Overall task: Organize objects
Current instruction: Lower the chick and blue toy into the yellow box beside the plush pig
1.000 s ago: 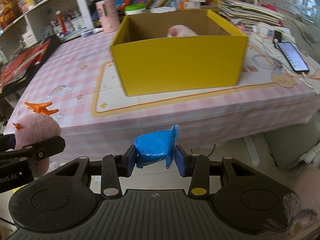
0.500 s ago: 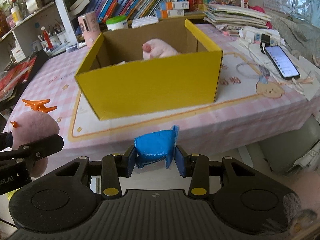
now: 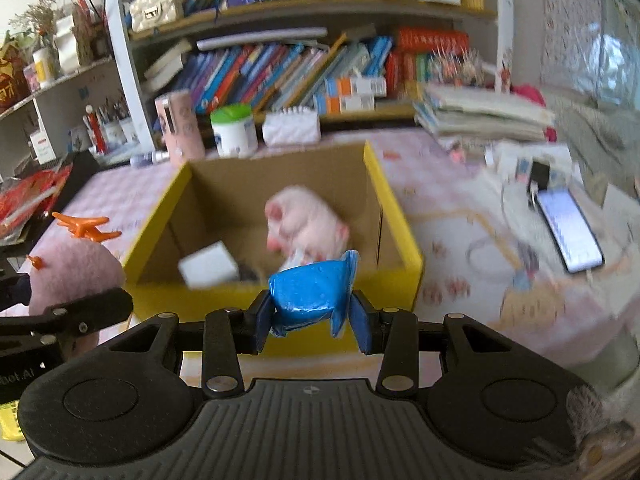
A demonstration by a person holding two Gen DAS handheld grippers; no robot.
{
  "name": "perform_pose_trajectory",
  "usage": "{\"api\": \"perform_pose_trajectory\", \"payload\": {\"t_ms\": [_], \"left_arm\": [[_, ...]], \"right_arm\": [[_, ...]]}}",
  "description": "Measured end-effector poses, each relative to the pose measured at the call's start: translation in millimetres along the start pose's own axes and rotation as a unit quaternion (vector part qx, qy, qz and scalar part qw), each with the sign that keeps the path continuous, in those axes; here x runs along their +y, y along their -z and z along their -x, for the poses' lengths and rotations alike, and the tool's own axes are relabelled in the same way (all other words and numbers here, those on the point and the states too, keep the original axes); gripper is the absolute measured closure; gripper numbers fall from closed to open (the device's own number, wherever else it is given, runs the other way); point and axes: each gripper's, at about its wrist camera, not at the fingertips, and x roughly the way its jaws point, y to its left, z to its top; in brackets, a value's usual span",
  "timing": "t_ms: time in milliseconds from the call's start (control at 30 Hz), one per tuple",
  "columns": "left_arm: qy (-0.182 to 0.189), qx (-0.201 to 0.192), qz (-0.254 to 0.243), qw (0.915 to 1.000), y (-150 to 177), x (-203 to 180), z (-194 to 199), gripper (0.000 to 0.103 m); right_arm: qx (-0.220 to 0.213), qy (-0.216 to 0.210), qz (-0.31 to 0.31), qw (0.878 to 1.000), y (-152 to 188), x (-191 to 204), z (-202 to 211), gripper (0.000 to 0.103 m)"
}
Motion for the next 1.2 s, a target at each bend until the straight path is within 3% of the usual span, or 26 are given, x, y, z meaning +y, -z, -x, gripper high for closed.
{"api": "perform_pose_trajectory", "payload": {"t_ms": [333, 567, 933, 1200], "left_arm": [[-0.035, 0.008, 0.002, 0.9994, -23, -16, -52, 0.046], [-0.066, 0.032, 0.002, 0.9973, -28, -17, -88, 0.046], [-0.099, 0.068, 0.001, 0.9928, -28, -14, -122, 0.045], [-0.107, 0.087, -0.011, 0.9904, -26, -18, -135, 0.045]], "right_arm": [[0.009, -0.033, 0.079, 0.996, -34, -14, -55, 0.065], [0.041, -0.056, 0.141, 0.988, -42, -16, -98, 0.065], [0.086, -0.093, 0.239, 0.963, -42, -6, -137, 0.065], [0.109, -0.118, 0.275, 0.948, -39, -2, -145, 0.065]]}}
